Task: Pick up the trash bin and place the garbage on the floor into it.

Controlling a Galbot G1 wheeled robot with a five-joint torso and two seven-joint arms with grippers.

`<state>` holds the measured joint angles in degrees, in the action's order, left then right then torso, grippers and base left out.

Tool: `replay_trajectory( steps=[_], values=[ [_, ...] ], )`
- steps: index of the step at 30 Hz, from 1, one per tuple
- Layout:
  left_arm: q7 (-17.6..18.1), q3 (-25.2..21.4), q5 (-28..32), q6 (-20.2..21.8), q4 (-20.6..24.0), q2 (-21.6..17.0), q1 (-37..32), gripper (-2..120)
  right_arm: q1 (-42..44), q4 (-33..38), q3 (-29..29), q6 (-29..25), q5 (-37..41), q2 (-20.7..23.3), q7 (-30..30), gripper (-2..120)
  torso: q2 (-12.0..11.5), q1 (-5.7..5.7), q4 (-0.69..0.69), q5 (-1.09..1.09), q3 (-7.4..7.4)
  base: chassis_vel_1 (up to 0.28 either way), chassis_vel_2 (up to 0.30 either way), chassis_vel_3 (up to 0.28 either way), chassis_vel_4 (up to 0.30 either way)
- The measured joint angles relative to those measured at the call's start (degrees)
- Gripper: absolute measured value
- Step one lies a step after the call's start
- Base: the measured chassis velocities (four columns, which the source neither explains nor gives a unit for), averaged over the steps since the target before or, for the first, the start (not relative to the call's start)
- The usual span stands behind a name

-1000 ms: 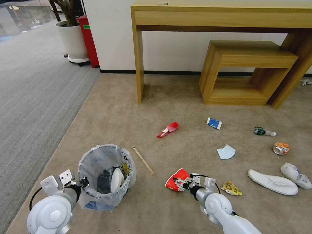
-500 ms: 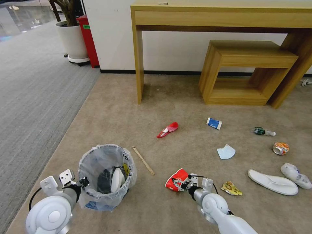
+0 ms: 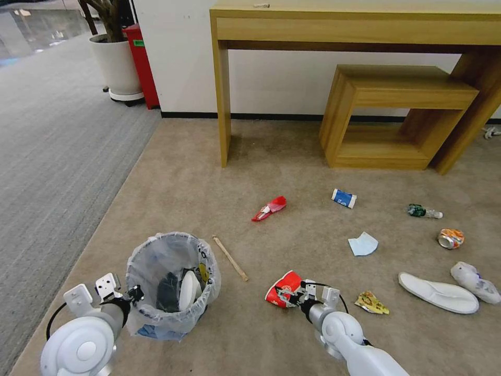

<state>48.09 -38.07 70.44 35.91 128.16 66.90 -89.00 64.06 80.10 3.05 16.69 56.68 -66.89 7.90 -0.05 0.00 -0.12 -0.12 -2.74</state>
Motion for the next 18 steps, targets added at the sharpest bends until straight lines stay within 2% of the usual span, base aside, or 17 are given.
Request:
replay_trajectory(
  steps=[18],
  values=[
    [-0.07, -0.36, -0.06, -0.05, 1.06, -0.01, -0.75, 0, -1.85, -2.96, -0.96, -0.74, -1.39, -2.10, -0.61, 100, 0.00, 0.00, 0.00, 0.00, 0.00, 0.000, 0.000, 0.000, 0.000]
  ],
)
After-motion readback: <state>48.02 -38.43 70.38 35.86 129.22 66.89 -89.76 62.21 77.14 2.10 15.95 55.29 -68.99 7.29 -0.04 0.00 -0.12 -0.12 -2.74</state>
